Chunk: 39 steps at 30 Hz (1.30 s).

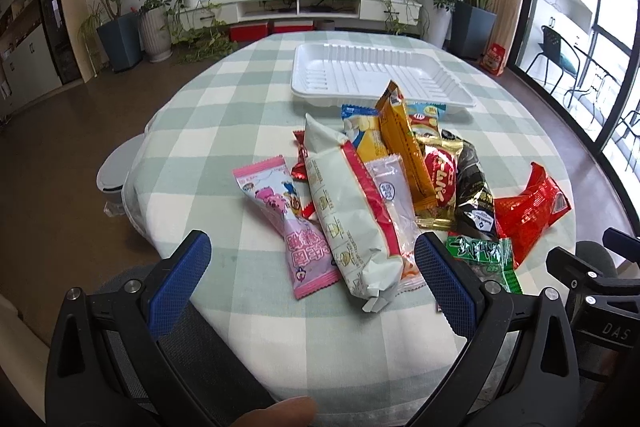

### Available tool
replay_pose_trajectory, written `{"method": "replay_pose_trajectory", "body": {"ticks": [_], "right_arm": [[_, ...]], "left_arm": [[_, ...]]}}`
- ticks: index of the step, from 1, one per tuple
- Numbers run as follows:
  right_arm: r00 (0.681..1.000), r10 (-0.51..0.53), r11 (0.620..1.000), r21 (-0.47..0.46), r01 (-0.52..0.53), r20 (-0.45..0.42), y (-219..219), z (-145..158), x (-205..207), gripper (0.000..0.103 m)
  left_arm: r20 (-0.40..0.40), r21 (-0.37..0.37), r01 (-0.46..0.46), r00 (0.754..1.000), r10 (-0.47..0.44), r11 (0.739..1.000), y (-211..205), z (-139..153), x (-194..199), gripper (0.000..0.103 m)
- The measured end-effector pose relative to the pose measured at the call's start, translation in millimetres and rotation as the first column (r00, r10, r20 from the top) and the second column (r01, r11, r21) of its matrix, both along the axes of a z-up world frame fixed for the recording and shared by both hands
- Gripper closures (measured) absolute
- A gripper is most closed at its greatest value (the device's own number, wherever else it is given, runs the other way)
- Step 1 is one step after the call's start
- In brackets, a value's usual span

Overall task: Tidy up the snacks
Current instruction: 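Grasp the pink candy bar with the left tool while the right tool grasps the red chip bag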

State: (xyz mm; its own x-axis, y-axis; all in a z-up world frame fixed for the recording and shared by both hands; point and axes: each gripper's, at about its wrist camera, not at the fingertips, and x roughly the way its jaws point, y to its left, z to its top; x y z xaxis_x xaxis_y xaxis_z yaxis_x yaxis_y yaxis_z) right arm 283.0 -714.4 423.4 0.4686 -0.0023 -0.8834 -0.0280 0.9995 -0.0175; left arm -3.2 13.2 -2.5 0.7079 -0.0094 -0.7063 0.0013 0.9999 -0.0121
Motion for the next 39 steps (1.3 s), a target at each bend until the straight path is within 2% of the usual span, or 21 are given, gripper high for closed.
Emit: {"method": "replay_pose_trajectory", "body": {"ticks": [2,4,5,6,7,9,14,17,20,22,23,24,25,26,27,28,29,31,36,39], "right_arm": [[1.000,0.009,1.000,0.011,-0.009,0.001,-1.1,1.4,2.7,0.000],[1.000,0.026,0.999,0.029,-0.026,0.003,-1.6,2.8,3.4,0.000],[0.999,0.034,0.999,0.037,-0.035,0.004,-1.3,3.6,3.6,0.000],[0.999,0.043,0.998,0.044,-0.044,0.006,-0.9,4.4,3.7,0.001],[0.999,0.051,0.997,0.049,-0.052,0.007,-1.2,5.3,3.3,0.002],[0.998,0.066,0.996,0.062,-0.066,-0.002,-1.2,5.9,4.7,0.004],[0.998,0.043,0.984,0.173,-0.035,-0.044,-18.5,3.1,6.6,0.015],[0.998,0.013,0.967,0.256,0.001,-0.054,-32.6,0.2,7.7,0.016],[0.997,-0.021,0.960,0.275,0.041,-0.073,-40.1,-5.9,9.8,0.016],[0.995,-0.015,0.938,0.344,0.048,-0.100,-44.8,-10.9,11.9,0.016],[0.993,0.012,0.926,0.377,0.032,-0.115,-45.2,-13.3,13.4,0.019],[0.991,0.037,0.924,0.381,0.014,-0.126,-43.8,-14.6,14.2,0.031],[0.990,0.058,0.933,0.359,-0.007,-0.132,-40.7,-15.1,14.5,0.039],[0.989,0.072,0.941,0.337,-0.024,-0.131,-37.8,-15.8,14.1,0.051],[0.990,0.081,0.945,0.324,-0.038,-0.119,-36.3,-16.3,13.4,0.056],[0.991,0.078,0.946,0.321,-0.039,-0.108,-36.6,-16.5,13.0,0.057],[0.993,0.071,0.947,0.318,-0.036,-0.099,-37.6,-16.7,13.2,0.058],[0.994,0.059,0.950,0.312,-0.028,-0.091,-39.8,-17.7,14.8,0.058],[0.995,0.048,0.950,0.312,-0.019,-0.085,-43.3,-20.7,19.6,0.058],[0.996,0.049,0.948,0.316,-0.022,-0.080,-41.3,-20.8,20.8,0.053]], "left_arm": [[0.054,-0.006,0.033,0.998,-0.033,0.999,0.7,5.4,-2.7,0.000],[0.127,-0.080,0.147,0.983,-0.136,0.986,3.4,12.4,-4.0,0.000],[0.140,-0.108,0.170,0.978,-0.155,0.979,5.7,14.8,-4.1,0.000],[0.116,-0.105,0.160,0.982,-0.147,0.982,7.3,15.7,-2.0,0.000],[0.052,-0.093,0.150,0.988,-0.146,0.984,6.7,14.3,3.8,0.000],[-0.049,-0.118,0.146,0.987,-0.153,0.982,9.4,8.9,17.7,0.000],[-0.081,-0.119,0.110,0.989,-0.120,0.987,33.5,6.5,25.8,0.000],[-0.086,-0.142,0.103,0.990,-0.115,0.985,56.3,10.5,30.3,0.000],[-0.104,-0.151,0.063,0.991,-0.079,0.987,72.0,10.8,37.2,0.000],[-0.131,-0.145,0.049,0.989,-0.068,0.988,73.3,5.0,42.3,0.000],[-0.138,-0.140,0.045,0.988,-0.065,0.989,71.2,1.6,43.6,0.000],[-0.148,-0.141,0.045,0.987,-0.066,0.989,68.6,-2.5,45.2,0.000],[-0.161,-0.146,0.045,0.985,-0.069,0.988,65.8,-7.6,47.7,0.004],[-0.175,-0.150,0.046,0.982,-0.073,0.988,62.9,-12.5,50.1,0.014],[-0.191,-0.150,0.052,0.978,-0.081,0.987,60.1,-17.8,53.5,0.020],[-0.204,-0.139,0.052,0.976,-0.080,0.989,58.2,-23.1,57.0,0.033],[-0.219,-0.127,0.044,0.973,-0.071,0.991,56.8,-28.3,60.6,0.041],[-0.248,-0.115,0.029,0.967,-0.057,0.993,58.6,-37.1,66.3,0.046],[-0.292,-0.099,0.029,0.955,-0.057,0.995,61.1,-48.4,77.6,0.045],[-0.301,-0.085,0.050,0.951,-0.073,0.995,50.7,-50.7,85.1,0.045]]}}
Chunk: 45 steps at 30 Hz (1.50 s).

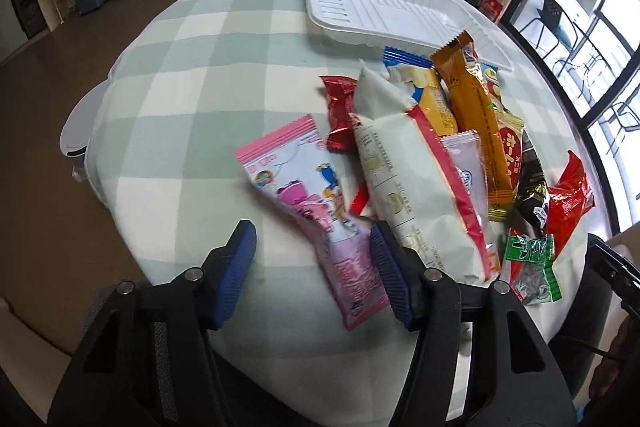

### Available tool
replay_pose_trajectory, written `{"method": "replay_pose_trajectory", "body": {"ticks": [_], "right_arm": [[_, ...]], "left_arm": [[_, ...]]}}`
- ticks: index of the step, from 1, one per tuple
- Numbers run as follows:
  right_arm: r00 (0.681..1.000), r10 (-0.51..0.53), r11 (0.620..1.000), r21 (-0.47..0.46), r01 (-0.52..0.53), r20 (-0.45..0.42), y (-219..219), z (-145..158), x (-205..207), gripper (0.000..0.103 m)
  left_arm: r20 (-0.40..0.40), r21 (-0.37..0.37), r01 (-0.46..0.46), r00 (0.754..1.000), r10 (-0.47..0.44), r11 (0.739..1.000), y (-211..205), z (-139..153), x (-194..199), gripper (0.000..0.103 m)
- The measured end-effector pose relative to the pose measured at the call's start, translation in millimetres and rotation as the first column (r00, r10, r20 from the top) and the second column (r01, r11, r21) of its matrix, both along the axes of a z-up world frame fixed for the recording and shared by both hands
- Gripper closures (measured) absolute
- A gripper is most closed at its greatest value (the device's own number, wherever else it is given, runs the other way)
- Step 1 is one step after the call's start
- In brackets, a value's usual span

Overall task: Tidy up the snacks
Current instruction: 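Grasp the pink candy bar with the left tool while the right tool grasps the red chip bag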

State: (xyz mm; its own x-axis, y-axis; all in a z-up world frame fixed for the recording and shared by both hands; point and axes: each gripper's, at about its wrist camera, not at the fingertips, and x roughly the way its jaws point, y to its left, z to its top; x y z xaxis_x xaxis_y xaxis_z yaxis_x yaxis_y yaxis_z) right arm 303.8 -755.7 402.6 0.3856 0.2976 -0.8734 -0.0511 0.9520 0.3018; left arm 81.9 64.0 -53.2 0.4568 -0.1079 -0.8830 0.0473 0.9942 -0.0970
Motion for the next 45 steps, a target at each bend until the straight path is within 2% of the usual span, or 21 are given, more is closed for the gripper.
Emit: {"method": "replay_pose_trajectory", "body": {"ticks": [3,6,9,10,11,15,17,25,31,34,36,38,41,45], "right_arm": [[1.000,0.013,1.000,-0.011,-0.012,0.022,3.7,1.5,-1.5,0.048],[0.999,0.012,1.000,0.002,-0.012,0.039,3.4,3.2,-2.3,0.043],[0.998,0.013,1.000,-0.010,-0.012,0.054,3.6,4.9,-3.0,0.042],[0.998,0.014,1.000,-0.010,-0.014,0.055,3.3,4.9,-2.4,0.042],[0.998,0.012,1.000,-0.011,-0.011,0.057,2.7,5.1,-2.1,0.042],[0.999,-0.007,1.000,-0.010,0.008,0.047,-1.5,3.9,0.2,0.042],[0.999,-0.021,1.000,-0.012,0.022,0.031,-4.6,2.8,1.7,0.042],[0.996,-0.081,0.994,0.065,0.084,-0.047,-17.3,-6.4,9.2,0.042],[0.982,-0.103,0.972,0.193,0.132,-0.156,-14.3,-23.5,23.2,0.042],[0.973,-0.157,0.965,0.184,0.188,-0.171,-16.8,-27.0,33.0,0.040],[0.965,-0.201,0.961,0.158,0.227,-0.168,-19.1,-28.5,41.2,0.029],[0.963,-0.208,0.964,0.132,0.232,-0.169,-17.6,-31.6,51.1,0.027],[0.972,-0.173,0.979,0.081,0.187,-0.158,-7.5,-39.0,62.9,0.026],[0.984,-0.149,0.988,0.036,0.153,-0.100,-2.6,-42.7,66.5,0.034]], "left_arm": [[-0.006,0.048,0.027,1.000,-0.027,0.998,-9.7,-6.4,7.3,0.045],[-0.012,0.049,0.042,0.999,-0.042,0.998,-10.0,-12.4,13.1,0.047],[-0.003,0.063,0.057,0.998,-0.057,0.996,-7.9,-12.6,15.7,0.063],[-0.001,0.058,0.059,0.998,-0.059,0.997,-6.3,-12.2,16.7,0.073],[-0.001,0.054,0.060,0.998,-0.060,0.997,-4.1,-12.1,17.0,0.076],[0.000,0.062,0.095,0.995,-0.096,0.994,-2.2,-12.9,16.7,0.077],[0.002,0.077,0.119,0.993,-0.120,0.990,-3.7,-12.6,13.0,0.082],[0.003,0.017,0.153,0.988,-0.153,0.988,6.7,-10.6,-0.7,0.084],[0.007,-0.002,0.157,0.988,-0.157,0.988,10.1,-9.9,-6.1,0.084],[0.012,-0.014,0.158,0.987,-0.158,0.987,11.6,-10.4,-8.0,0.084],[0.017,-0.018,0.158,0.987,-0.157,0.987,12.6,-10.9,-7.0,0.084],[0.023,-0.019,0.157,0.987,-0.157,0.987,12.8,-11.4,-8.1,0.084],[0.032,-0.017,0.159,0.987,-0.159,0.987,13.2,-12.1,-9.8,0.084],[0.041,-0.022,0.161,0.986,-0.160,0.987,14.1,-12.6,-12.5,0.084]]}}
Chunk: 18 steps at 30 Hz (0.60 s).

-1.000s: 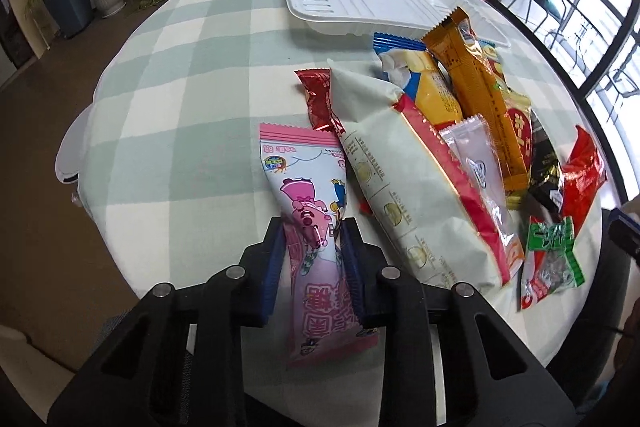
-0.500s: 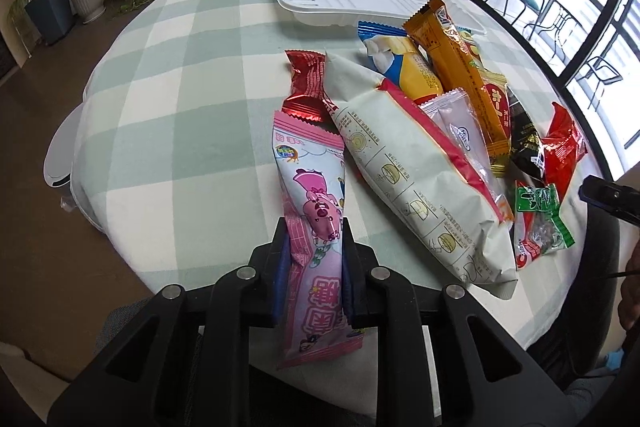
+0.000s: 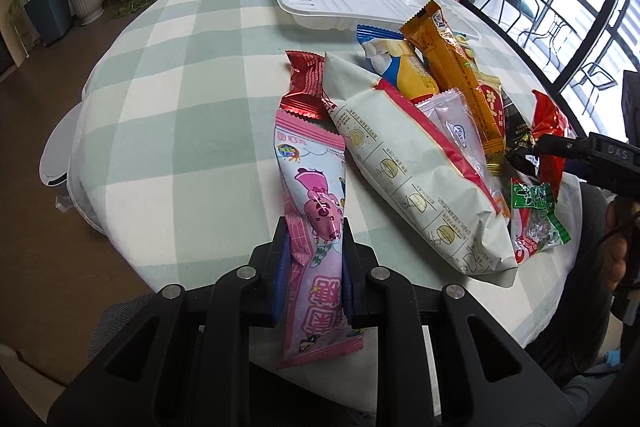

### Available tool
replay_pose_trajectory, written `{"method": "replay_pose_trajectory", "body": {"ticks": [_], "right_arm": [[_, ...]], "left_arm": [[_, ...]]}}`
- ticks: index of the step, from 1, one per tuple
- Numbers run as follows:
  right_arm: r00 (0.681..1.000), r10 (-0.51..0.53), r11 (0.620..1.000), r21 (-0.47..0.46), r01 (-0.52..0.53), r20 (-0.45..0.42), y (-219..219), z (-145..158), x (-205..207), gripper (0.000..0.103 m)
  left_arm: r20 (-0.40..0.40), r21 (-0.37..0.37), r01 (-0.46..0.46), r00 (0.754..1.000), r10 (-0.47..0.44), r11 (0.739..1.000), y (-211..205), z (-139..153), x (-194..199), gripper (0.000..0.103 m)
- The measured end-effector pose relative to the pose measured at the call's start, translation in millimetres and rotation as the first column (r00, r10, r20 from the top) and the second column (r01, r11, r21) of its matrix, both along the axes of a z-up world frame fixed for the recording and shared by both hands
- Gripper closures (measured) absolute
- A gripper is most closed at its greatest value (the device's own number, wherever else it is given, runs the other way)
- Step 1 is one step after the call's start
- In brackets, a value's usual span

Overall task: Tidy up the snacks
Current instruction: 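Grasp the pink candy bar with the left tool while the right tool grasps the red chip bag, then carry the pink bar and red bag into the white tray and release both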

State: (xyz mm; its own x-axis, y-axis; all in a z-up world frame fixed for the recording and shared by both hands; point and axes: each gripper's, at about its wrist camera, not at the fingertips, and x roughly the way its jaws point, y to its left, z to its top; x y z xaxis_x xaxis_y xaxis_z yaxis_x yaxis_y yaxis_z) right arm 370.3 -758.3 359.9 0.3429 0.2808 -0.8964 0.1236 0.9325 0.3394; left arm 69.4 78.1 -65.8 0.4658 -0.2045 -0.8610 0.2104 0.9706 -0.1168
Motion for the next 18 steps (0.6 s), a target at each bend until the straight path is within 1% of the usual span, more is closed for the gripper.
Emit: {"method": "replay_pose_trajectory", "body": {"ticks": [1,4,5,6,9,12,14,18], "right_arm": [[1.000,0.004,1.000,-0.001,-0.004,0.007,-1.0,0.0,0.1,0.036],[0.999,0.027,1.000,-0.002,-0.027,0.021,-4.6,-0.8,2.0,0.049],[0.999,0.034,0.999,0.000,-0.034,0.025,-5.9,-1.0,2.4,0.059],[0.999,0.040,0.999,0.008,-0.040,0.028,-7.0,-0.8,2.6,0.063],[0.997,0.051,0.999,0.015,-0.052,0.051,-7.6,2.4,1.1,0.068],[0.996,0.055,0.998,0.020,-0.057,0.074,-8.4,7.5,-2.1,0.074],[0.994,0.057,0.998,0.013,-0.059,0.091,-8.9,12.6,-6.8,0.077],[0.992,0.048,0.999,0.013,-0.050,0.113,-12.7,19.4,-11.9,0.078]], "left_arm": [[0.003,0.007,0.005,1.000,-0.005,1.000,-0.8,-0.2,-1.0,0.084],[0.014,0.043,0.023,1.000,-0.024,0.999,-6.3,-0.2,-3.4,0.084],[0.015,0.047,0.022,1.000,-0.023,0.999,-7.7,-0.2,-3.6,0.084],[0.015,0.045,0.019,1.000,-0.020,0.999,-8.0,-0.2,-3.8,0.084],[0.015,0.029,0.009,1.000,-0.009,1.000,-7.1,0.4,-4.0,0.084],[0.008,-0.021,-0.007,1.000,0.007,1.000,-0.1,0.7,-4.0,0.084],[0.003,-0.046,-0.014,1.000,0.014,0.999,4.6,0.4,-3.1,0.084],[0.004,-0.056,-0.015,1.000,0.016,0.998,5.0,2.2,-3.9,0.084]]}}
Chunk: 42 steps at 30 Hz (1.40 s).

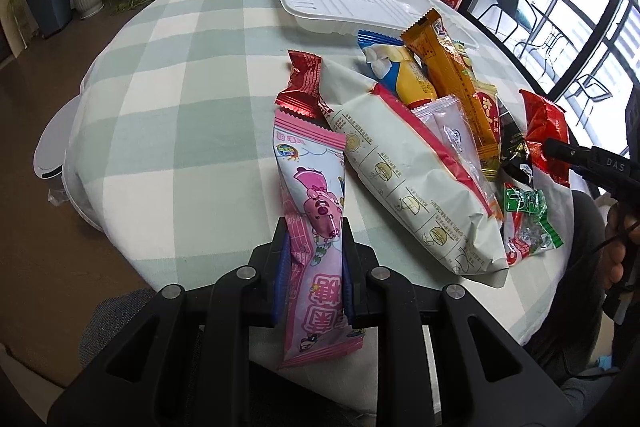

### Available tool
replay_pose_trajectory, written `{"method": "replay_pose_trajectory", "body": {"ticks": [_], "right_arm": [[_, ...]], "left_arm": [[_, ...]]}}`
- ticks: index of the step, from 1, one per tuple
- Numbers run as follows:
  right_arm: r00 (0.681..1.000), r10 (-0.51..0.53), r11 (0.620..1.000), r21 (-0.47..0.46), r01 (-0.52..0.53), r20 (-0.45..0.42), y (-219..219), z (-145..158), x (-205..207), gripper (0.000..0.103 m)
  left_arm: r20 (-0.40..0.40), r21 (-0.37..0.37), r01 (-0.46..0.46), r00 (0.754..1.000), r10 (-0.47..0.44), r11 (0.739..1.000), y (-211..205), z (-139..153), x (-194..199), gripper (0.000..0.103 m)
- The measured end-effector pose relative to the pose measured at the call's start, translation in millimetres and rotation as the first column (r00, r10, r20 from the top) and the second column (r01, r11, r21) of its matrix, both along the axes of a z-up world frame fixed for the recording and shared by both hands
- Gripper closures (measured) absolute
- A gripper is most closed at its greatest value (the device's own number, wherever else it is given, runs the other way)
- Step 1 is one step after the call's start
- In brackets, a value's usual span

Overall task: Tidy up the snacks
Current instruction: 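Carry the pink bar and red bag into the white tray and release both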

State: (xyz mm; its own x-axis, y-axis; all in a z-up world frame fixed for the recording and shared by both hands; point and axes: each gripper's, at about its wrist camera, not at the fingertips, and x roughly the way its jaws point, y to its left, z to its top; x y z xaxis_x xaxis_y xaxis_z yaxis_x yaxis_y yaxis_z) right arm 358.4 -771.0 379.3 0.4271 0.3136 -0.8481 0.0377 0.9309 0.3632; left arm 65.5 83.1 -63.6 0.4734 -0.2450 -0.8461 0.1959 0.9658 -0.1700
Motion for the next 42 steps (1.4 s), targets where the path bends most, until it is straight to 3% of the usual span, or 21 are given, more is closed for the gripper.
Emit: {"method": "replay_pose_trajectory", "body": {"ticks": [8,20,25,31,35,42], "right_arm": [[0.999,0.002,1.000,-0.020,-0.001,0.050,-1.5,13.4,-5.9,0.079],[0.998,-0.010,1.000,-0.017,0.011,0.064,-9.0,17.8,-12.4,0.080],[0.996,-0.032,0.999,-0.032,0.035,0.077,-22.6,21.0,-7.8,0.080],[0.989,-0.068,0.992,-0.093,0.080,0.134,-56.7,39.3,15.9,0.080],[0.982,-0.052,0.989,-0.129,0.076,0.183,-70.1,58.1,47.4,0.080],[0.970,0.113,0.988,-0.130,-0.087,0.216,-29.3,73.6,130.7,0.080]], "left_arm": [[0.016,-0.031,0.004,1.000,-0.004,1.000,2.5,5.8,-5.7,0.085],[0.047,-0.160,-0.033,0.998,0.041,0.986,26.3,30.0,-9.8,0.085],[0.074,-0.198,-0.034,0.996,0.050,0.980,36.6,48.6,5.3,0.085],[0.109,-0.216,-0.042,0.992,0.067,0.975,57.0,70.9,48.9,0.085],[0.163,-0.180,-0.011,0.986,0.041,0.984,56.3,99.2,88.9,0.085],[0.191,-0.134,0.059,0.981,-0.033,0.989,19.0,130.9,175.8,0.085]]}}
